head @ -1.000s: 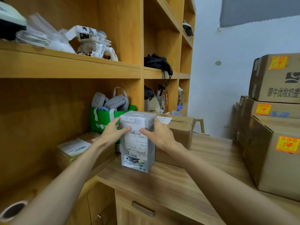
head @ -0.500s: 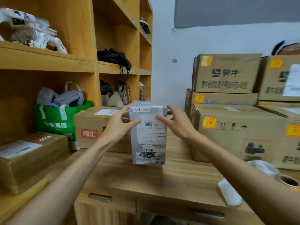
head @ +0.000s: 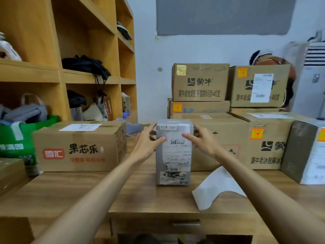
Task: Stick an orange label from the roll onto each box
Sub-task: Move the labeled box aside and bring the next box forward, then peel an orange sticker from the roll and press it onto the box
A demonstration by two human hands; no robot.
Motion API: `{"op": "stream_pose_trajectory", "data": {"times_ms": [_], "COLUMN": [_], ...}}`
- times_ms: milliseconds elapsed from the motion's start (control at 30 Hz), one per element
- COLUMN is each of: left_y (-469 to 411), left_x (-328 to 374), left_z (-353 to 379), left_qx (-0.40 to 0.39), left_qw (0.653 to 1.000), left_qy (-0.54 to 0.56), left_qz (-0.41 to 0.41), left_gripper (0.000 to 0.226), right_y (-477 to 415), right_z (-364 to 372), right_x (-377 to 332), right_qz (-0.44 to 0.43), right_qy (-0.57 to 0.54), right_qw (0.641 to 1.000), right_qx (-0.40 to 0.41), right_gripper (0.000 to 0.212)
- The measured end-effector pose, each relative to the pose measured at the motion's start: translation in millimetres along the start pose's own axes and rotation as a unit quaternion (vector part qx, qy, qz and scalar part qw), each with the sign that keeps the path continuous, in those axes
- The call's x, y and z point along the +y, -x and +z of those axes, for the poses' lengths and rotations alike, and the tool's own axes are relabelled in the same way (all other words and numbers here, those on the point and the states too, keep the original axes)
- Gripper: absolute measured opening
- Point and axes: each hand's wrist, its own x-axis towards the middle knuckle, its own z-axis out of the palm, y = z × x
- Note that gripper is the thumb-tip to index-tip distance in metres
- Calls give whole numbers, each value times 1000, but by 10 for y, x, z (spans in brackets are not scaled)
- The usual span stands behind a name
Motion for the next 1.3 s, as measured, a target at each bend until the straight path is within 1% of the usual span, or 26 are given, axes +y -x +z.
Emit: {"op": "stream_pose_trajectory", "data": {"times_ms": [100, 233, 333, 400, 467, 500, 533, 567, 633, 700, 767, 800, 867, 933, 1000, 1067, 1167, 1233, 1300], "left_y": [35, 74, 52, 55, 68, 67, 71, 72, 66, 78, 145, 189, 288, 382, 465, 534, 586, 595, 596], "left_x": [-68, -78, -2, 68, 144, 170, 213, 261, 365, 472, 563, 604, 652, 640, 595, 546, 494, 473, 432], "left_z": [78, 81, 40, 16, 3, 12, 37, 82, 247, 496, 801, 968, 1314, 1662, 1967, 2204, 2436, 2502, 2539], "left_qx": [3, -3, -7, 20, 69, 95, 113, 124, 118, 71, -4, -45, -121, -195, -245, -271, -282, -293, -298], "left_qw": [1000, 1000, 997, 992, 978, 962, 942, 921, 895, 892, 906, 914, 923, 924, 922, 923, 931, 938, 943], "left_qy": [5, -23, -78, -119, -176, -214, -251, -275, -288, -274, -252, -245, -236, -219, -201, -193, -172, -146, -111], "left_qz": [3, 3, 9, 23, 86, 139, 194, 245, 320, 352, 340, 321, 280, 244, 221, 195, 157, 117, 95], "left_gripper": [70, 69, 75, 80, 78, 72, 65, 59, 48, 39, 35, 34, 33, 33, 32, 29, 25, 22, 17], "right_y": [16, 45, 42, 52, 84, 115, 153, 201, 343, 496, 659, 750, 934, 1125, 1272, 1375, 1458, 1482, 1494], "right_z": [26, 59, 31, -25, -118, -175, -241, -317, -505, -707, -914, -1015, -1180, -1291, -1342, -1347, -1305, -1258, -1214], "right_x": [93, 112, 119, 161, 218, 246, 270, 290, 317, 393, 542, 637, 817, 948, 1047, 1121, 1232, 1301, 1359], "right_qz": [3, -8, -5, 1, 15, 24, 28, 26, 21, 21, 40, 53, 95, 139, 149, 149, 138, 133, 129], "right_qy": [9, 14, 22, 42, 87, 107, 117, 126, 150, 182, 214, 227, 250, 267, 280, 281, 274, 266, 257], "right_qw": [1000, 1000, 1000, 999, 996, 994, 992, 991, 988, 982, 976, 972, 964, 953, 946, 945, 950, 953, 955], "right_qx": [4, 18, 13, 6, 16, 21, 26, 31, 40, 39, 27, 17, -8, -43, -67, -75, -58, -60, -67], "right_gripper": [48, 51, 53, 61, 80, 86, 86, 81, 61, 37, 18, 12, 8, 6, 10, 10, 26, 28, 26]}}
